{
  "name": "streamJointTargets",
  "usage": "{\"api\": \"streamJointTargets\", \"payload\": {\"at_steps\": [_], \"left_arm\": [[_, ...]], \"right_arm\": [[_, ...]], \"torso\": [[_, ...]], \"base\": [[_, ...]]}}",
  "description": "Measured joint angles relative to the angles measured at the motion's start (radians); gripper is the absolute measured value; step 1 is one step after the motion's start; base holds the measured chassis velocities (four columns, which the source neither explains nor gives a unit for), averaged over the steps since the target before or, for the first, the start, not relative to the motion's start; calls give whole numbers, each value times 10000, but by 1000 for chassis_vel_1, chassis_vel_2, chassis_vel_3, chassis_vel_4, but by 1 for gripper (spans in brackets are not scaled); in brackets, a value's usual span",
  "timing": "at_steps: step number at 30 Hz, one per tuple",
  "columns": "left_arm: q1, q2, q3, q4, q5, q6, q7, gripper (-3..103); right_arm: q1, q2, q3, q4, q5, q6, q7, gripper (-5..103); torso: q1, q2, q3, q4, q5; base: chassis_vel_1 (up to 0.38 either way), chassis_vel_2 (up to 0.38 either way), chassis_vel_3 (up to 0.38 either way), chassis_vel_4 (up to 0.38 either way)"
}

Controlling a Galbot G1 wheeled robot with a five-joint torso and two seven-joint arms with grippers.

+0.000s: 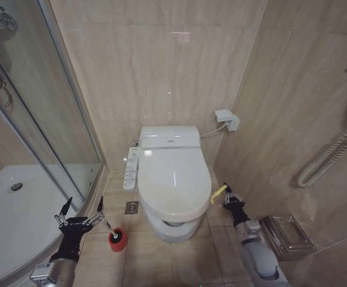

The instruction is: Open the toilet lid, clean the toilet bowl with a toilet brush, close the toilet lid, and flush.

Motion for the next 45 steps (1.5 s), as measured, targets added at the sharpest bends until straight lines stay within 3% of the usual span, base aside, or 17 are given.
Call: {"api": "streamJointTargets", "payload": {"at_steps": [9, 21, 33, 45], "left_arm": [[0, 0, 0, 0, 0, 0, 0, 100], [-1, 0, 0, 0, 0, 0, 0, 100], [1, 0, 0, 0, 0, 0, 0, 100], [0, 0, 1, 0, 0, 0, 0, 100]], "right_arm": [[969, -6, 86, 262, 576, -513, 119, 0], [3022, -604, -122, -669, 1375, -829, 120, 0], [6030, -815, -953, -2843, 1536, -960, 153, 0], [8506, -368, -2019, -5185, 1500, -920, 201, 0]], "torso": [[0, 0, -1, 1, -3], [-1, 1, -2, 1, -3], [3, 0, 1, -3, -2], [4, -1, 2, -8, 0]], "base": [[0, 0, 0, 0], [0, 0, 0, 0], [0, 0, 0, 0], [0, 0, 0, 0]]}}
